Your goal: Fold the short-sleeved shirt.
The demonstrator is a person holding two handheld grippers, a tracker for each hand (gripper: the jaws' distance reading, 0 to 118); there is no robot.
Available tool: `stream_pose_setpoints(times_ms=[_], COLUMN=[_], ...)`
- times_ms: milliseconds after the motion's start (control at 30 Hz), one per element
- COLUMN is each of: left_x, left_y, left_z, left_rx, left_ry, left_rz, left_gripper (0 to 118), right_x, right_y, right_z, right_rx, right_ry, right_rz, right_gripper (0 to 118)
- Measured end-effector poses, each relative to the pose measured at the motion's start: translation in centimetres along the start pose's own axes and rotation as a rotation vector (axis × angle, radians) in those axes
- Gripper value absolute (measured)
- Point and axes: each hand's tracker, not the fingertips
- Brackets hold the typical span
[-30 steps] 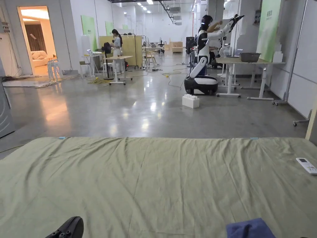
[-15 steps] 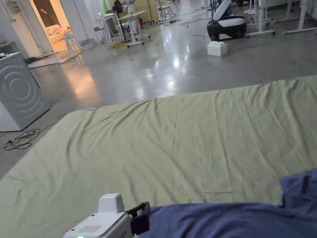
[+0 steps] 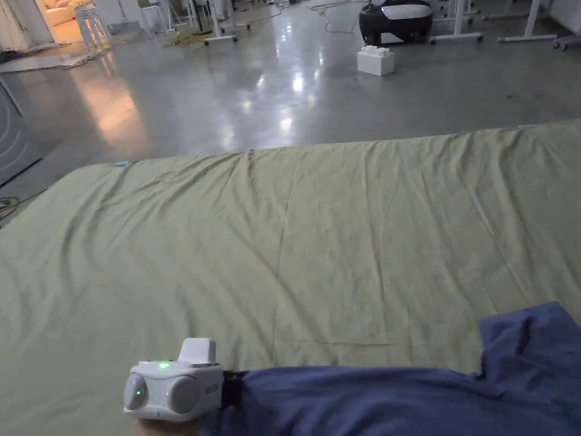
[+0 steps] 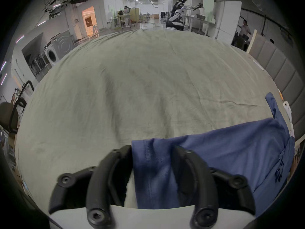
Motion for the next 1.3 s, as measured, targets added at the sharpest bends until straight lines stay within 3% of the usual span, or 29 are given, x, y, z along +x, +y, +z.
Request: stream_pose_setpoints(times_ms=[33, 67, 133, 200, 267, 300, 367, 567, 700, 733, 833, 867, 900, 1033, 1100, 1167, 1300], left_x=[0.4, 0.8, 1.6, 2.6, 3.0, 4.0, 3.6, 3.8, 3.6, 3.6, 3.6, 3.6, 3.6, 1.2, -0.3, -1.9, -4.0], left_y=[0.0, 0.2, 0.5, 0.5, 0.4, 1.2, 1.4, 1.5, 1.7, 1.7, 1.5, 1.3, 1.2, 2.1, 1.0, -1.6, -9.9], left_z=[0.3, 0.4, 0.3, 0.1, -0.4, -1.1, -1.2, -0.5, -0.3, -0.2, -0.1, 0.0, 0.1, 0.9, 4.2, 8.1, 13.6], left_rx=[-0.003, -0.007, -0.019, -0.031, -0.042, 0.158, 0.125, 0.116, 0.093, 0.094, 0.097, 0.104, 0.11, 0.101, 0.225, 0.298, 0.346], left_ry=[0.011, 0.004, 0.013, 0.052, 0.063, -0.207, -0.191, -0.191, -0.22, -0.221, -0.225, -0.225, -0.225, -0.282, -0.323, -0.376, -0.391], left_rz=[-0.026, -0.023, -0.026, -0.078, -0.108, 0.128, 0.102, 0.083, 0.11, 0.107, 0.105, 0.106, 0.108, 0.206, 0.256, 0.261, 0.309], left_gripper=[26, 17, 9, 8, 8, 8, 8, 8, 8, 8, 8, 8, 8, 7, 7, 7, 7], right_x=[0.1, 0.2, 0.7, 1.6, 3.2, 4.1, 5.4, 10.2, 11.0, 10.9, 10.3, 10.1, 10.2, 10.6, 10.4, 10.3, 9.7], right_y=[0.3, 0.8, 2.2, 4.5, 6.7, 7.8, 9.1, 10.3, 9.0, 9.0, 9.1, 8.9, 8.6, 8.1, 8.5, 8.4, 5.1], right_z=[-0.5, -1.1, -2.6, -5.3, -9.0, -11.5, -15.8, -28.9, -31.5, -31.2, -29.9, -29.7, -29.5, -28.1, -25.0, -21.0, -11.0], right_rx=[-0.003, -0.004, 0.004, 0.013, -0.004, -0.014, -0.028, -0.4, -0.477, -0.454, -0.418, -0.398, -0.385, -0.356, -0.275, -0.206, -0.074], right_ry=[0.003, 0.0, -0.002, -0.008, -0.008, -0.015, -0.048, -0.149, -0.16, -0.143, -0.146, -0.142, -0.118, -0.093, -0.043, -0.029, -0.077], right_rz=[0.0, 0.004, 0.024, 0.049, 0.05, 0.041, 0.06, 0.007, 0.073, 0.07, 0.08, 0.094, 0.081, -0.013, -0.044, -0.02, -0.08], right_gripper=[0, 0, 0, 6, 60, 77, 72, 72, 72, 58, 35, 5, 1, 0, 0, 0, 0])
